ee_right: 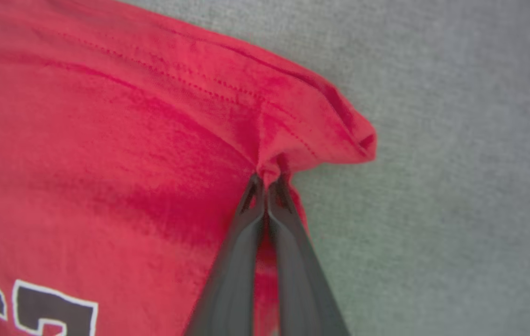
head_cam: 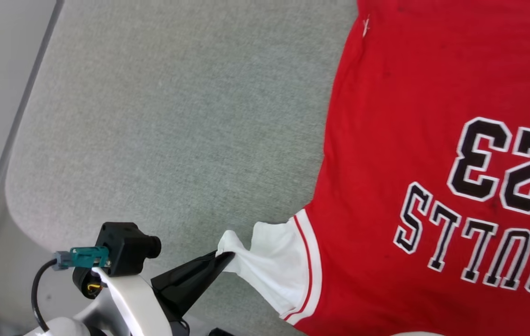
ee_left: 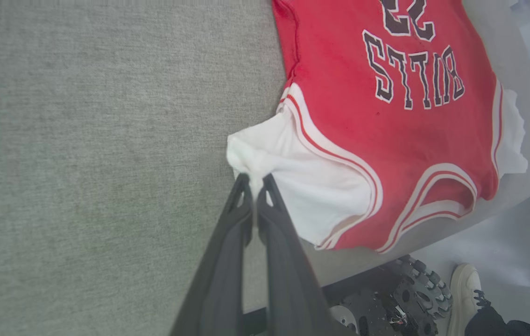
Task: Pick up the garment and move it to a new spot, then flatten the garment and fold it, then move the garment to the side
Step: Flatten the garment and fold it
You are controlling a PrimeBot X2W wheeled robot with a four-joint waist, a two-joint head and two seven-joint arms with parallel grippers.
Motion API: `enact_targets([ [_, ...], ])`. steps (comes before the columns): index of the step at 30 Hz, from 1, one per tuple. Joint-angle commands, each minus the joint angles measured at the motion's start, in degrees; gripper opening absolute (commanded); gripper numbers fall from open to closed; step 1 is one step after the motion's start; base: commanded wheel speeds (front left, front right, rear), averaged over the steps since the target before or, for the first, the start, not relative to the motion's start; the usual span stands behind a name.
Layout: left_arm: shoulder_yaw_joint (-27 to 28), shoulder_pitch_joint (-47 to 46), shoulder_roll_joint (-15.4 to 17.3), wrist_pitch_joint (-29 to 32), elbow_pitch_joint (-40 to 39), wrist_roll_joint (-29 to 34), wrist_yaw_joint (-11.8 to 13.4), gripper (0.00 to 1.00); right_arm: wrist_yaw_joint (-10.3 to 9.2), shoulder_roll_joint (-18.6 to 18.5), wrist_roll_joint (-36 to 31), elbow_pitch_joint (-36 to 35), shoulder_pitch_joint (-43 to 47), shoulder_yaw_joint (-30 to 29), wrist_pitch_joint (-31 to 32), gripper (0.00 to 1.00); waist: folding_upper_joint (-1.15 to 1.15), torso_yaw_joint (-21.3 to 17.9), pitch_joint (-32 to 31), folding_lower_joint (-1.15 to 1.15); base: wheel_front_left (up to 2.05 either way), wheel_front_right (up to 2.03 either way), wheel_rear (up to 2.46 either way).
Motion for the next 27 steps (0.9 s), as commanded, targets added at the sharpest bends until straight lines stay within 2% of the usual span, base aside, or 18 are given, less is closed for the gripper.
enact_targets([
  [1,0.3,0.6,0.4,0.0,-0.1,-0.3,0.4,0.00,-0.04,0.2,0.2,1.5,3.2,0.2,0.4,0.00,0.00,-2.1,-2.2,0.00,0.00,0.00,0.00],
  [15,1.0,3.9,4.5,1.7,0.5,-1.9,4.7,0.00,-0.04,1.8,6.7,3.0,18.1,3.5,-5.0,0.00,0.00,-12.0,-16.3,0.00,0.00,0.00,0.00],
  [27,0.7,9.2,6.1,-0.3,0.8,-2.4,9.0,0.00,-0.04,5.2,8.3,1.3,33.7,1.5,-9.5,0.00,0.00,-18.3,-25.8,0.00,0.00,0.00,0.00],
])
